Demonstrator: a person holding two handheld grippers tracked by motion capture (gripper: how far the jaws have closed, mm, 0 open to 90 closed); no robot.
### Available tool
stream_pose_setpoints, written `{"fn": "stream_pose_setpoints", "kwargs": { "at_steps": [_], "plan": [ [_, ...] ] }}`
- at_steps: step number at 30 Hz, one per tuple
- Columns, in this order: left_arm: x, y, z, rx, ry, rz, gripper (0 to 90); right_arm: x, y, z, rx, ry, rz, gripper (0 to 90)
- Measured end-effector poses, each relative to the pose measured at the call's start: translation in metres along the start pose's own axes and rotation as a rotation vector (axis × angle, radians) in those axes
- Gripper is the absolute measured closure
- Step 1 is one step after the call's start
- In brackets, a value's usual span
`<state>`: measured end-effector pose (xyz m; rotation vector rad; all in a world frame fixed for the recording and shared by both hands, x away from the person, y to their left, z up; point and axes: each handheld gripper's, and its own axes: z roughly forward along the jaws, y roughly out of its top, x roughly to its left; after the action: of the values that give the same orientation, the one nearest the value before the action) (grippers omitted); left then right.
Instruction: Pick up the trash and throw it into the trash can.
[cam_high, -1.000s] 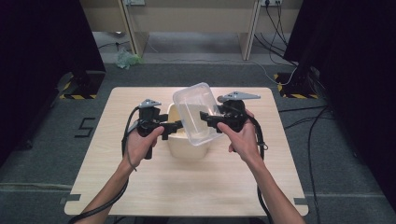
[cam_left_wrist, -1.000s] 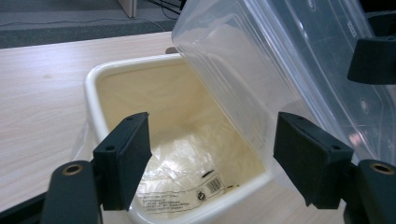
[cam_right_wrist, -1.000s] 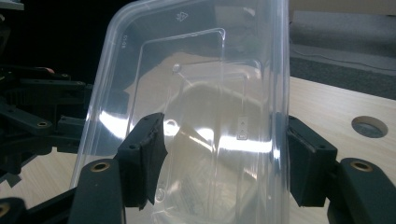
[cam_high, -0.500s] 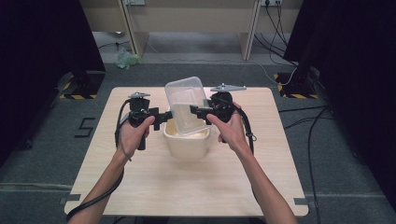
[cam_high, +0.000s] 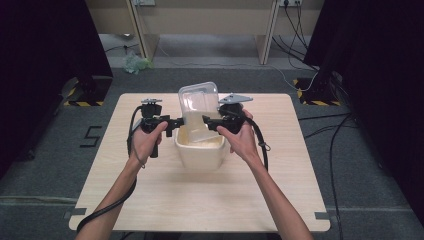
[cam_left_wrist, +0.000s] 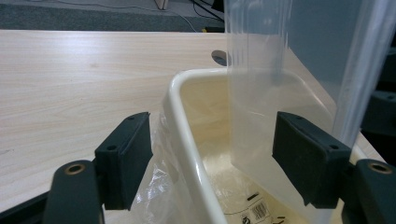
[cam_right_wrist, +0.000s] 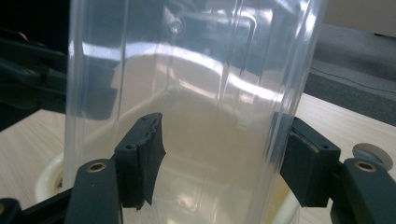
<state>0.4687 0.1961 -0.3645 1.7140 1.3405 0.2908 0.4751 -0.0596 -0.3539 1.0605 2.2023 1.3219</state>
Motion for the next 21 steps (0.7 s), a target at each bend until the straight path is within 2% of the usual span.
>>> {"fn": "stream_pose_setpoints", "kwargs": {
  "at_steps": [5, 8, 10, 11, 12, 13, 15, 21],
  "plan": [
    [0.005, -0.002, -0.001, -0.003, -0.010, -0.009, 23.0, -0.003, -0.010, 0.006, 0.033, 0.020, 0.019, 37.3],
    [0.008, -0.003, -0.002, -0.005, 0.008, -0.004, 21.7, -0.006, -0.015, 0.006, 0.057, 0.021, 0.031, 32.0],
    [0.011, -0.003, -0.003, -0.007, 0.007, -0.013, 19.5, -0.008, -0.016, 0.003, 0.043, 0.030, 0.048, 30.5],
    [0.012, -0.003, -0.006, -0.019, 0.018, -0.015, 19.5, -0.011, -0.016, -0.002, 0.038, 0.049, 0.068, 23.8],
    [0.012, -0.003, -0.006, -0.019, 0.018, -0.015, 19.4, -0.011, -0.016, -0.002, 0.038, 0.049, 0.068, 23.8],
    [0.012, -0.003, -0.008, -0.022, 0.016, -0.013, 19.4, -0.012, -0.015, -0.004, 0.032, 0.050, 0.070, 28.9],
    [0.010, -0.004, -0.009, -0.020, 0.018, -0.005, 19.1, -0.013, -0.015, -0.009, 0.026, 0.029, 0.058, 27.7],
    [0.006, -0.007, -0.012, -0.005, 0.013, 0.017, 18.9, -0.021, -0.018, -0.021, 0.009, 0.038, 0.079, 27.6]
  ]
}}
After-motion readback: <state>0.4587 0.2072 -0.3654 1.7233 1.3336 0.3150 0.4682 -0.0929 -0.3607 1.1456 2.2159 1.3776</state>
